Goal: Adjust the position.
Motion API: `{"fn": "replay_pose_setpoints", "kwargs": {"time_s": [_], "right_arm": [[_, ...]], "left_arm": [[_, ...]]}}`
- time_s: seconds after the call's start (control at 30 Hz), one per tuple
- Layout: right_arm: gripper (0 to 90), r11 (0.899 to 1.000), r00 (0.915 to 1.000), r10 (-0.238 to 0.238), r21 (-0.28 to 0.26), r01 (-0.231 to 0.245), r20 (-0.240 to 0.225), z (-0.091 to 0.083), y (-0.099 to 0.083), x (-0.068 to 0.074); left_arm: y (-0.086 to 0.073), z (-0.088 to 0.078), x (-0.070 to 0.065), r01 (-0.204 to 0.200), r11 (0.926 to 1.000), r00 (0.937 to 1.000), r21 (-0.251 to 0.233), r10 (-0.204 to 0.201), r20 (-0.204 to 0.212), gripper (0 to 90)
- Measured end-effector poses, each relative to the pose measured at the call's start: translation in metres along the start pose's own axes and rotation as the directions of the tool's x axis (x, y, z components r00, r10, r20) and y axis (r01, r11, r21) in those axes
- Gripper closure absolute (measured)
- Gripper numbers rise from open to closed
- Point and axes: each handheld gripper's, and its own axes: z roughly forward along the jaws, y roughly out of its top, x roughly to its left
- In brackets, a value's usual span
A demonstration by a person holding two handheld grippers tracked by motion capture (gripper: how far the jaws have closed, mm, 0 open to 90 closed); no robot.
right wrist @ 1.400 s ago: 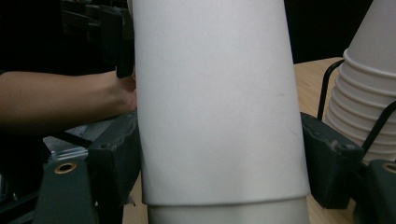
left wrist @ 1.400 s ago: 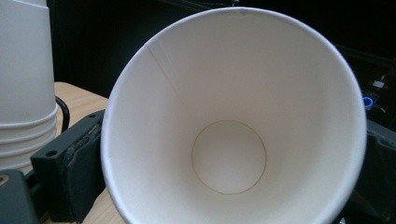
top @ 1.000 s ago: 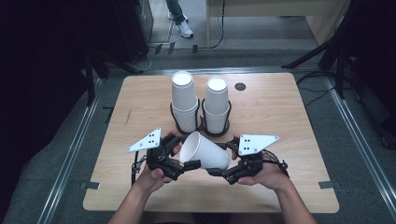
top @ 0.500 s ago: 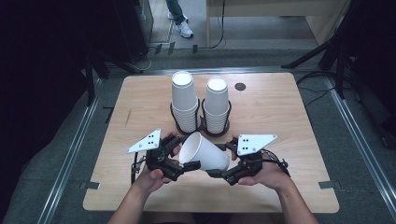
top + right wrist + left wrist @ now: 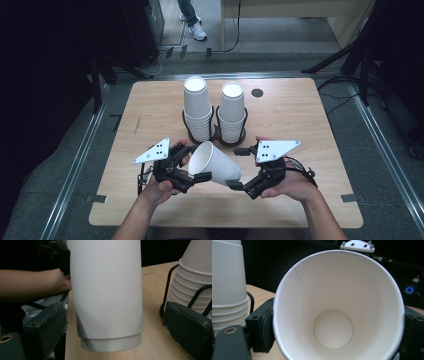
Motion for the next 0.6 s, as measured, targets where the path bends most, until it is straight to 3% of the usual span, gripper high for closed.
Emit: {"fn": "replay_pose_setpoints", "kwargs": {"time_s": [0.17, 0.4, 0.6], "right_arm": [[5.7, 1.0, 0.9999, -0.011, 0.023, 0.011, 0.013, 0.002, -0.001, 0.002], [5.9, 0.999, 0.9994, -0.019, 0.051, 0.017, 0.03, 0.007, -0.003, 0.004], [6.5, 0.995, 0.9976, -0.04, 0.089, 0.035, 0.056, 0.014, -0.005, 0.007]], "left_arm": [[0.002, 0.003, -0.002, -0.032, 0.9976, 0.9992, 0.062, 0.034, -0.022, 10.2], [0.005, 0.006, -0.002, -0.05, 0.9931, 0.9973, 0.106, 0.056, -0.047, 10.2], [0.007, 0.01, -0.003, -0.067, 0.9842, 0.9944, 0.164, 0.079, -0.07, 10.2]]}}
